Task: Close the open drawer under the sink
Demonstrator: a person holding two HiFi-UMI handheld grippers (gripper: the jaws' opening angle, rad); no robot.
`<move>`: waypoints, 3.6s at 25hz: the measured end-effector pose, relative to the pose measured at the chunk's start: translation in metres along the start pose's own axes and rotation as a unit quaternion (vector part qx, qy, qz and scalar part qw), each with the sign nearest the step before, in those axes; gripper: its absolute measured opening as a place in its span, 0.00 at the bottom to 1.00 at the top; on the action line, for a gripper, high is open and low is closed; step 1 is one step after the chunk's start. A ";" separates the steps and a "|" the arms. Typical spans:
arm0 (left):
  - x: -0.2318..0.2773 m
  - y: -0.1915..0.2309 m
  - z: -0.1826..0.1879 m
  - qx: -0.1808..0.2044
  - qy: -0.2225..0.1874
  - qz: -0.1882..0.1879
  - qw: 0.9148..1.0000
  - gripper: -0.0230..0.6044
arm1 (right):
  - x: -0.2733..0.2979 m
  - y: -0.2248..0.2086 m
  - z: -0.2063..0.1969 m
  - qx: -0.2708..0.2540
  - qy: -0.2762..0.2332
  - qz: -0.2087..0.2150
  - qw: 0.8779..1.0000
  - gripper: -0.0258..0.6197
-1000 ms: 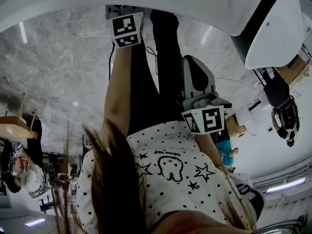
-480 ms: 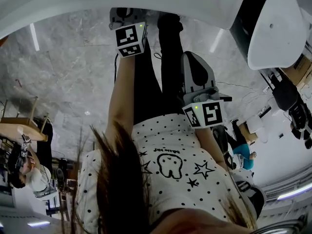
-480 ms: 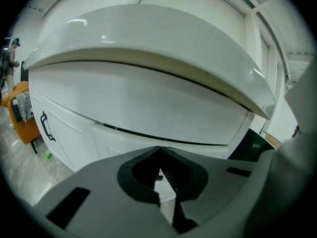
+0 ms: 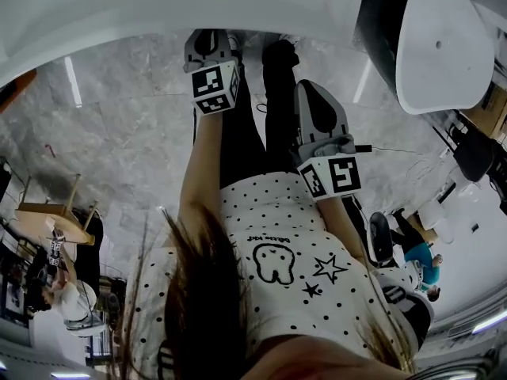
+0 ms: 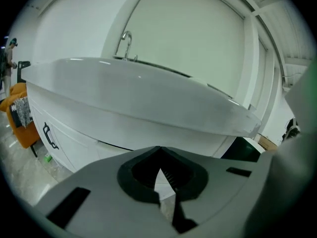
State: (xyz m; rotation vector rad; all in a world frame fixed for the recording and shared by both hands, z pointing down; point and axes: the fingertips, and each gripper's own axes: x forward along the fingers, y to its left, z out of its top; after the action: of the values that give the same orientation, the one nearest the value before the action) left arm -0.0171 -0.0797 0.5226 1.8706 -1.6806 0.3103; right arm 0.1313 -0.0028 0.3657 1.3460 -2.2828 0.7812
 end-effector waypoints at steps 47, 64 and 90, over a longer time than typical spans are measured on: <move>-0.115 -0.069 0.218 0.062 -0.137 -0.073 0.986 0.04 | -0.048 0.012 0.136 -0.072 -0.164 -0.011 0.984 0.06; -0.177 -0.103 0.254 0.095 -0.194 -0.125 0.968 0.04 | -0.064 0.015 0.143 -0.072 -0.195 -0.022 0.978 0.06; -0.216 -0.095 0.231 0.103 -0.176 -0.146 0.968 0.04 | -0.067 0.044 0.142 -0.083 -0.201 0.027 0.976 0.06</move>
State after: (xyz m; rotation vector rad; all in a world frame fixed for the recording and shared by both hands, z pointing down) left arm -0.0120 -0.0318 0.1960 2.4097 -1.6047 0.0312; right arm 0.1184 -0.0299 0.2054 1.4747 -2.6314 0.3431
